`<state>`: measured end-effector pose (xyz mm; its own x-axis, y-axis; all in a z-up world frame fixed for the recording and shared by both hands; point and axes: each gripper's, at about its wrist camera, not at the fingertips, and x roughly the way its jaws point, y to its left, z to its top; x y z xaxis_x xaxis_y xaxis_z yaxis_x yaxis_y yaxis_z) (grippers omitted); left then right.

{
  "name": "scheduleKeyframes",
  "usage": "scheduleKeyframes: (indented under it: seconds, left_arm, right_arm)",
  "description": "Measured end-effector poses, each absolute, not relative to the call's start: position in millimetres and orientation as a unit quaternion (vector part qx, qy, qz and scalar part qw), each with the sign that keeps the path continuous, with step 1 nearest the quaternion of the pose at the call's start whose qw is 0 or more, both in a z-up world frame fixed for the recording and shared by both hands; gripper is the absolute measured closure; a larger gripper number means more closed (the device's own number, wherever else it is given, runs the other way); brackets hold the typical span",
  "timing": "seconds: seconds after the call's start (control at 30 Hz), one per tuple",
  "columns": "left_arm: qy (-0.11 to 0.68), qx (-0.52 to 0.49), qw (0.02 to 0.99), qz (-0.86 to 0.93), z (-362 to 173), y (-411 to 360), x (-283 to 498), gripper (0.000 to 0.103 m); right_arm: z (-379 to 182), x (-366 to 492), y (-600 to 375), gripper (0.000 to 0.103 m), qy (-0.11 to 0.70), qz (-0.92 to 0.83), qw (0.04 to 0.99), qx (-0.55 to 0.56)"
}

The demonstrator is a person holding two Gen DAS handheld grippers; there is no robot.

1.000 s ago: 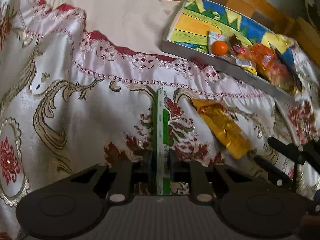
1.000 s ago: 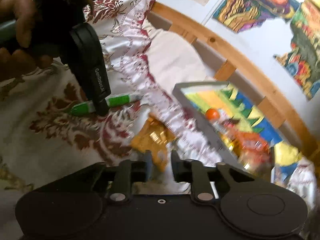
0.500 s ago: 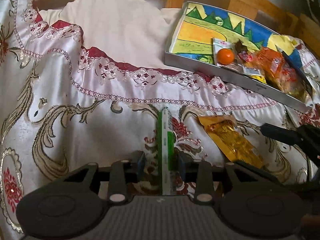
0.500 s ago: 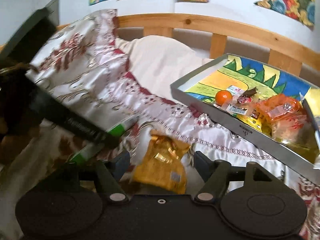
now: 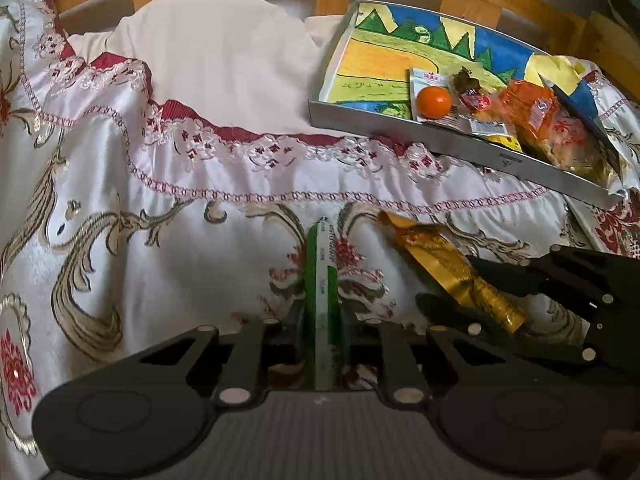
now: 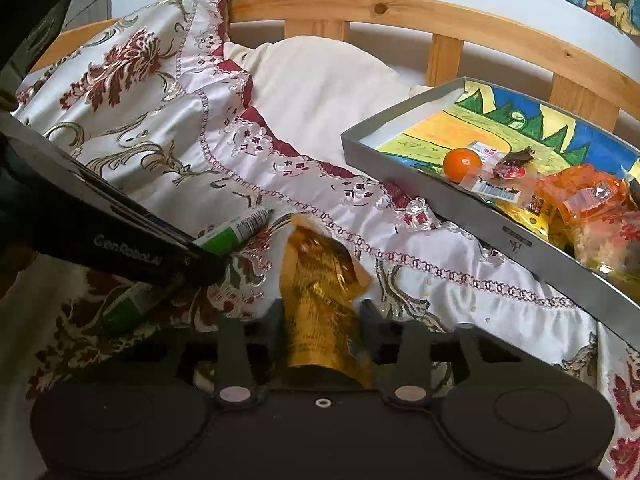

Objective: Organize snacks
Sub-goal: 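Grasp the gold foil packet with the right tool while the left tool holds the stick, then lift the stick and gold packet and carry them over the dinosaur tray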

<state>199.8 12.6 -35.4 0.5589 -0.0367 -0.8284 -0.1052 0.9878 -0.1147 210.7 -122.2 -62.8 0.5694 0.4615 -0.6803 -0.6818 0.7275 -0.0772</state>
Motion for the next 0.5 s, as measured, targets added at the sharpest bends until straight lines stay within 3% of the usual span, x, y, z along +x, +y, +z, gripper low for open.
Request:
scheduleKeyframes:
  seconds: [0.3,0.5]
  left_arm:
    - [0.46,-0.106,0.881,0.021,-15,5,178,0.085]
    - [0.444,-0.11,0.889,0.032,12,0,176,0.085]
  right_arm:
    - [-40,189,-136,0.082,0.296,0.325,0.879,-0.183]
    - [-8,175,-150,0.083,0.255,0.319,0.897,-0.167]
